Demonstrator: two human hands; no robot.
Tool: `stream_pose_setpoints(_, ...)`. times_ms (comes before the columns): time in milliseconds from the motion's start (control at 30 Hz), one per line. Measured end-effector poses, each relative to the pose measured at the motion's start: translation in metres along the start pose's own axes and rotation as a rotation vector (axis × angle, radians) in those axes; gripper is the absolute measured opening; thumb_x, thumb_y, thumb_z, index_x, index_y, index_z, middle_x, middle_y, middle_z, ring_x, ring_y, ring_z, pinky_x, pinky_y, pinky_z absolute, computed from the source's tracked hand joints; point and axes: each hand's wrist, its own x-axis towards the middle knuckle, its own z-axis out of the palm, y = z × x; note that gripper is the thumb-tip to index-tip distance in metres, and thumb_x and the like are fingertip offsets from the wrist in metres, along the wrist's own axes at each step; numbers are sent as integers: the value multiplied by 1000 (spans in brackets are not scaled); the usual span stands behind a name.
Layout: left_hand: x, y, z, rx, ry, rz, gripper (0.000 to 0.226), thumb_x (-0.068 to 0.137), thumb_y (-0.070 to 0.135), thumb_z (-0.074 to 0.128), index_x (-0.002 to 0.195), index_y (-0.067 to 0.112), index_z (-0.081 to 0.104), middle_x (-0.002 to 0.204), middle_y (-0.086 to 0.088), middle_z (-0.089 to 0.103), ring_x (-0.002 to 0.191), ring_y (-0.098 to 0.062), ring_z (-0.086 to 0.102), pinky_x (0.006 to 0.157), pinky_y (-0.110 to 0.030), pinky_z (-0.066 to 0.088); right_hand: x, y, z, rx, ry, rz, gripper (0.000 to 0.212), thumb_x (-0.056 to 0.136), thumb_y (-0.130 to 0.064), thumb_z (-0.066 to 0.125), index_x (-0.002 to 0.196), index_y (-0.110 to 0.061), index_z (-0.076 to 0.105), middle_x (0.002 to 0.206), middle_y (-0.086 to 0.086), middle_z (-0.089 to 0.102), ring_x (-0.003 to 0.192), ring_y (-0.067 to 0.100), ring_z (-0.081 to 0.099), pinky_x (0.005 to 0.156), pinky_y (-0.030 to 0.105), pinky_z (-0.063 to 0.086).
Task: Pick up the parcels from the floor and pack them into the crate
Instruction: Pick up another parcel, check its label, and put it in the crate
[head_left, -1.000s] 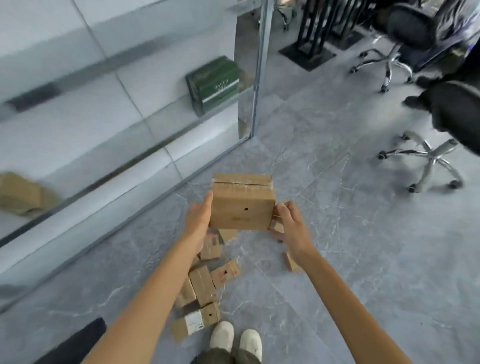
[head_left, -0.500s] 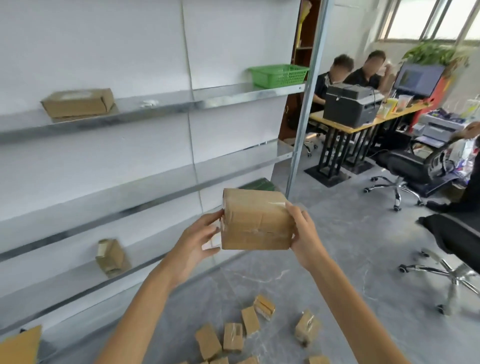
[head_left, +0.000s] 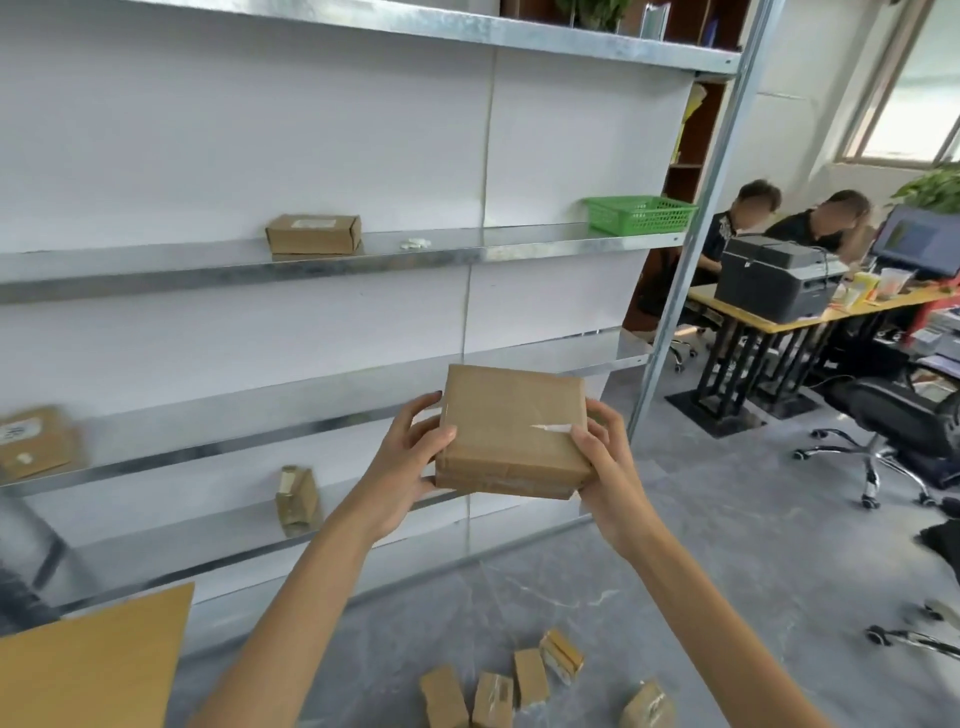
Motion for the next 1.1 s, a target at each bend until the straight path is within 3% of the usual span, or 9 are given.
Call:
stream_pose_setpoints(100,-27,4,5,16,60,44,37,92,14,56,126,26,48,128,-10,55,106,-23,57,78,-42,55,-12,-4,3,56,-68,56,53,82,-36,58,132,-27,42,119,-1,57,95,15,57,66,31,50)
stream_pose_setpoints(367,-132,-13,19,132,237,66,36,95,23,54,131,25,50,132,0,56,115,-17,57,92,-45,52,-70,0,4,44,-250,136,50,84,-34,59,131,-28,44,122,-1,59,98,17,58,70,34,51)
stream_pose_setpoints(500,-193,-22,25,178,324,55,36,96,23,51,132,30,50,130,9,57,112,-7,58,92,-38,52,-111,7,18,22,-300,182,30,96,-23,51,124,-32,46,119,-2,58,93,15,57,62,27,49)
stream_pose_setpoints(667,-262,-23,15,280,477,28,37,95,22,53,131,31,50,126,8,57,110,-8,59,93,-38,52,-159,11,48,-21,-394,192,28,97,-23,50,119,-37,44,124,-1,54,94,13,57,67,29,48)
stream_pose_setpoints(800,-318,-21,2,238,575,57,30,92,29,58,121,22,56,125,6,58,114,-13,57,86,-43,55,-200,14,77,-10,-477,195,42,79,-34,59,120,-38,47,128,-1,54,98,14,58,65,25,50)
stream_pose_setpoints(967,-403,-18,-22,182,657,108,27,91,27,58,118,21,59,121,5,59,112,-12,58,85,-45,56,-262,19,128,14,-559,206,48,78,-33,58,124,-34,46,129,1,54,99,15,57,67,26,50)
stream_pose_setpoints(1100,-483,-15,-46,150,741,102,28,93,24,56,120,20,60,123,3,59,111,-12,57,84,-43,56,-325,29,173,17,-620,234,57,78,-33,61,132,-29,43,131,2,54,106,15,57,78,33,52)
